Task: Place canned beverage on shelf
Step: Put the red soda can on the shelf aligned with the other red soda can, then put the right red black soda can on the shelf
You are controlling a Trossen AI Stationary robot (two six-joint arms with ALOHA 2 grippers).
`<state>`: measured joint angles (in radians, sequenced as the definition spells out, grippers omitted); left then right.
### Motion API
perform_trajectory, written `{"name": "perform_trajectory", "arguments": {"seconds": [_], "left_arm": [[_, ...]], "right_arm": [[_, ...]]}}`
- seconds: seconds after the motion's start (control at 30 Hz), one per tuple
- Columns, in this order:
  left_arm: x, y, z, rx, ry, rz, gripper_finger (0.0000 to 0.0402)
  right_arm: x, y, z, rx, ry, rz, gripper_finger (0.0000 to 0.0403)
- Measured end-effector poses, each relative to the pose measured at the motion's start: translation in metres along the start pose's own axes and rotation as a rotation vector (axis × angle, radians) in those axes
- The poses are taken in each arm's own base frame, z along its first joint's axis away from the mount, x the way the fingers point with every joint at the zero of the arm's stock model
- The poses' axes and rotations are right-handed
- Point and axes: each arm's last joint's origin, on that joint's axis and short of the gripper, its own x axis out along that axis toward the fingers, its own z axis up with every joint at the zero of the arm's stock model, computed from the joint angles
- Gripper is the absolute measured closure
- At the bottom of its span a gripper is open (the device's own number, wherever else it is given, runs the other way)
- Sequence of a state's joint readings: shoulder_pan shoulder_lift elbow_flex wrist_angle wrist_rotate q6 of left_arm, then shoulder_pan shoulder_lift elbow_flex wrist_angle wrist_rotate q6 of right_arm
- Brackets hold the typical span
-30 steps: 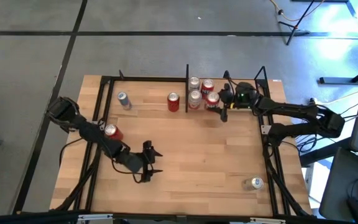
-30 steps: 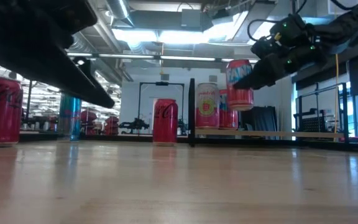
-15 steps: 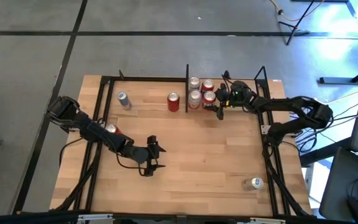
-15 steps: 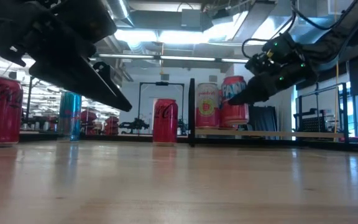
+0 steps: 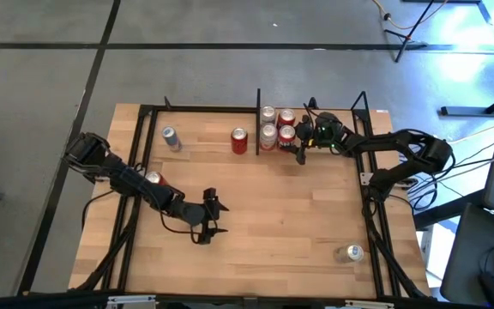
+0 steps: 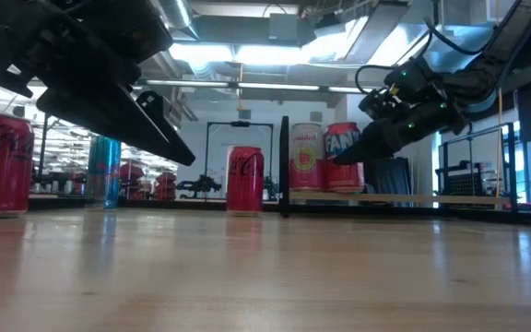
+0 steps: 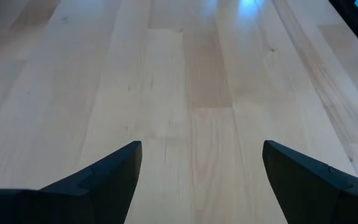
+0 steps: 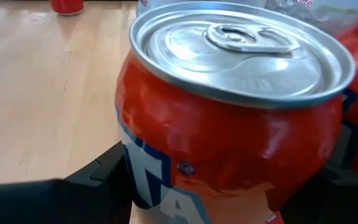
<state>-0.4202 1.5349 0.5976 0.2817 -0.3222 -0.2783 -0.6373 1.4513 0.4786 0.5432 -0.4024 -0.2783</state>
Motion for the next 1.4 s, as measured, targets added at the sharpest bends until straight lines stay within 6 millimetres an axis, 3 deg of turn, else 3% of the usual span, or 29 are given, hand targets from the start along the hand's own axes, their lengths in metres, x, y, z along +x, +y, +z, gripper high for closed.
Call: {"name": "perform_trajectory", "arguments": {"seconds": [0.33, 0.57, 0.67, 0.87, 1.23, 1.4], "left_arm": [[0.0, 0.0, 0.0, -0.002, 0.001, -0.006, 0.0086], [0.0, -0.001, 0.0, -0.002, 0.008, -0.028, 0.0086], [0.0, -0.001, 0.0, -0.002, 0.008, -0.028, 0.0086], [0.0, -0.001, 0.0, -0.002, 0.005, -0.021, 0.0086], [0.0, -0.001, 0.001, -0.007, -0.007, -0.023, 0.0086], [0.0, 0.0, 0.006, -0.019, -0.063, 0.023, 0.0086]], "right_arm": [[0.0, -0.001, 0.001, -0.018, 0.001, -0.039, 0.0133], [0.0, -0.002, 0.004, -0.028, -0.024, -0.053, 0.0035], [-0.002, -0.003, 0.011, -0.024, -0.043, -0.074, 0.0012], [-0.012, -0.006, 0.033, -0.023, -0.031, -0.089, 0.0022], [-0.048, -0.002, 0.076, 0.069, 0.02, -0.074, 0.0027], [-0.056, 0.007, 0.093, 0.069, 0.014, -0.05, 0.0027]]}}
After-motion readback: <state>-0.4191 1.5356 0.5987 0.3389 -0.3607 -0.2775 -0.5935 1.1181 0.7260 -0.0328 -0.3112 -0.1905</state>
